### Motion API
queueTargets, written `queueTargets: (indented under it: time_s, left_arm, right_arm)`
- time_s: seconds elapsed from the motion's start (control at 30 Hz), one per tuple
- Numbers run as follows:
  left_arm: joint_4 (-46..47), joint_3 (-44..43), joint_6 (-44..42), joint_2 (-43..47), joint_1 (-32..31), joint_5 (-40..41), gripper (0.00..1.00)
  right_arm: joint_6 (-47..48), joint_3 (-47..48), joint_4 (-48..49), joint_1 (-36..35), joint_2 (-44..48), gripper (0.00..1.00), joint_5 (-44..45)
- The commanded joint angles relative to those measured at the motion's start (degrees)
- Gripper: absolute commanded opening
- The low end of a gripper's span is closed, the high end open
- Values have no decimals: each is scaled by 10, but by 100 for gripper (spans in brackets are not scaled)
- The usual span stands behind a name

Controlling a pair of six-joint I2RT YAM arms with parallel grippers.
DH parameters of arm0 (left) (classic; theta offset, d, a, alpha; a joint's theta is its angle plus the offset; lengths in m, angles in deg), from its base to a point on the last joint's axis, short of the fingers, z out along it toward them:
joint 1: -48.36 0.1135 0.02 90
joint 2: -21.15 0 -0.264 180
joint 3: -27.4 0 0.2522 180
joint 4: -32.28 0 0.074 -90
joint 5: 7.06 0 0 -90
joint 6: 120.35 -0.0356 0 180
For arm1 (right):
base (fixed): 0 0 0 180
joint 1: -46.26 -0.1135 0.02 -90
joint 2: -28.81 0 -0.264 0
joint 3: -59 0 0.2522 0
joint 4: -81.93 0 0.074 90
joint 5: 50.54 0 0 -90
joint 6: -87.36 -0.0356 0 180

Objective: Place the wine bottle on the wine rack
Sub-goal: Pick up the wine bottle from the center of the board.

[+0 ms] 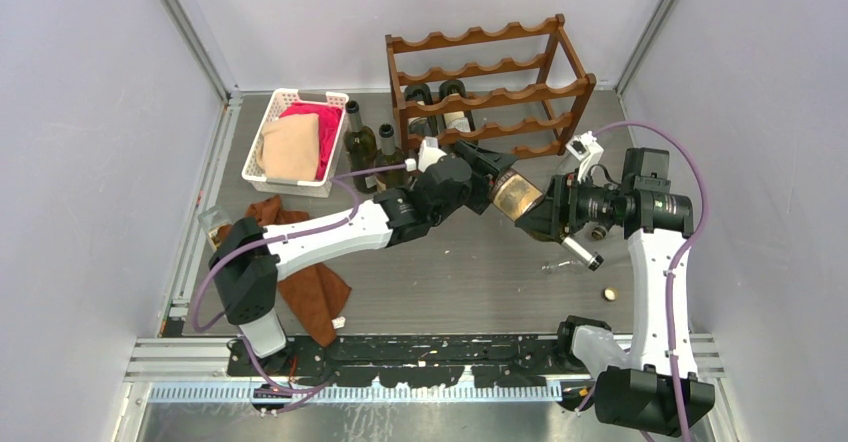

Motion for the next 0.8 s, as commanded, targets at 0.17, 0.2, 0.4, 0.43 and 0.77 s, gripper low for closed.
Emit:
queueTargets:
  time_s: [0.17, 0.2, 0.4, 0.43, 0.77]
  left_arm:
    - [251, 57, -43, 13, 11, 14, 0]
    - [268, 62, -42, 12, 16, 9, 0]
    - [292, 52, -86, 22, 41, -23, 0]
    - [289, 48, -97, 24, 44, -26, 0]
    - [292, 46, -128, 29, 67, -40, 0]
  right_arm:
    - [-41, 9, 53, -5, 12, 25, -3]
    - [-41, 12, 48, -5, 11, 36, -4]
    - [7, 46, -30, -5, 6, 95, -1]
    - [17, 53, -44, -5, 7, 99, 5]
    - [85, 108, -131, 2, 15, 100, 57]
